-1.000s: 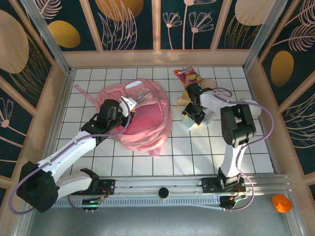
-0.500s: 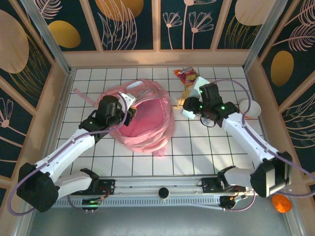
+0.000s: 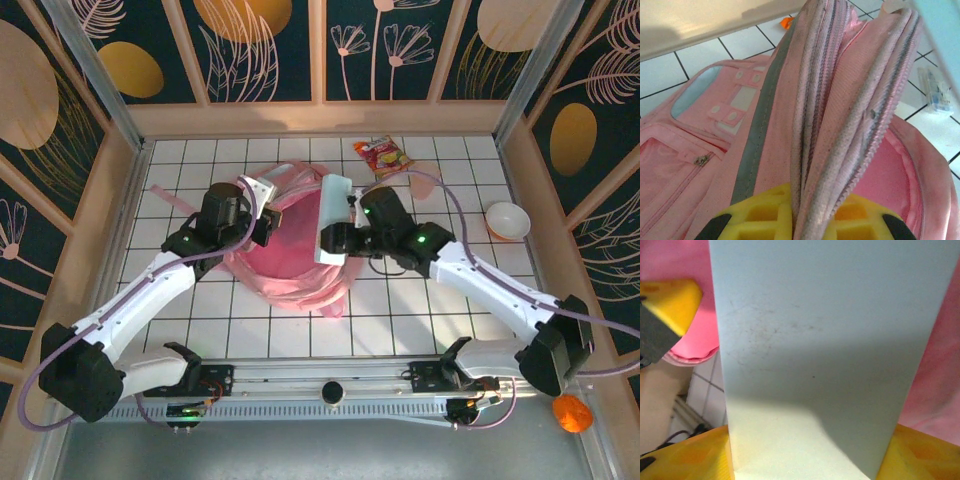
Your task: Pack the student bag
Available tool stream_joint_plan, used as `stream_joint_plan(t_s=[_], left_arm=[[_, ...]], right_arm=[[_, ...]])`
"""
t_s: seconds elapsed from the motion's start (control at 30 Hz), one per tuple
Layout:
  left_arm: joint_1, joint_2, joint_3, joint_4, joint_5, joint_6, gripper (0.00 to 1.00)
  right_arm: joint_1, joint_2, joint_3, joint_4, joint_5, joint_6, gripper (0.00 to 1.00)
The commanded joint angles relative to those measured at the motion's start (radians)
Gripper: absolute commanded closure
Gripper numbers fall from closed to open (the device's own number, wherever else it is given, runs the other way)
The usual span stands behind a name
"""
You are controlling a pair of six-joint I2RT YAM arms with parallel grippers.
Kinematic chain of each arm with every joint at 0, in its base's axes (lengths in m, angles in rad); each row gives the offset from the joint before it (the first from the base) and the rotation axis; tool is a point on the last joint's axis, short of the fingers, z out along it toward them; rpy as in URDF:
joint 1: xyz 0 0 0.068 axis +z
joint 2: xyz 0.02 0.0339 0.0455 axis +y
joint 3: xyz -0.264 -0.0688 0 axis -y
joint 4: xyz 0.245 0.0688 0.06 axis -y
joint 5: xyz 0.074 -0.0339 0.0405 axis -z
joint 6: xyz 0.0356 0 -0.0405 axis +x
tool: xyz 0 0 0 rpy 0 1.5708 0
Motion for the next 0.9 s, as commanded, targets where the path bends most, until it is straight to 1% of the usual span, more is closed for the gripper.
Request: stream_joint_plan(t_s=[0.0, 0.1, 0.17, 0.33, 0.43, 0.57, 0.7, 0.73, 0.77, 0.83, 0.87], left_arm=[[0.006, -0.017, 0.085, 0.146, 0.007, -0.061, 1.0], [0.005, -0.02, 0.09, 0.155, 0.007, -0.07, 1.0], [0.005, -0.022, 0.09, 0.16, 0.01, -0.074, 1.0], [0.006, -0.029, 0.09, 0.18, 0.033, -0.089, 1.0], [0.005, -0.033, 0.084, 0.2, 0.053, -0.105, 1.0], [0.005, -0.045, 0.076, 0.221, 0.069, -0.109, 1.0], [0.005, -0.049, 0.082, 0.206, 0.066, -0.092, 1.0], [0.005, -0.051, 0.082, 0.205, 0.066, -0.087, 1.0], [0.005, -0.053, 0.08, 0.205, 0.065, -0.085, 1.0], [0.005, -0.053, 0.079, 0.207, 0.066, -0.083, 1.0], [0.005, -0.053, 0.079, 0.206, 0.068, -0.082, 1.0]], right_arm=[[0.025, 0.02, -0.044, 0.167, -0.029, 0.261, 0.53], [0.033, 0.049, -0.086, 0.279, -0.038, 0.422, 0.53], [0.041, 0.089, -0.084, 0.312, -0.041, 0.498, 0.54], [0.077, 0.221, -0.003, 0.339, -0.035, 0.594, 0.55], [0.083, 0.282, -0.013, 0.43, -0.031, 0.689, 0.54], [0.078, 0.367, 0.014, 0.532, -0.024, 0.733, 0.53], [0.073, 0.457, 0.079, 0.549, -0.031, 0.738, 0.47], [0.072, 0.474, 0.084, 0.561, -0.034, 0.741, 0.44], [0.069, 0.487, 0.084, 0.581, -0.041, 0.741, 0.39], [0.059, 0.508, 0.088, 0.603, -0.059, 0.738, 0.25], [0.059, 0.508, 0.089, 0.6, -0.061, 0.735, 0.22]])
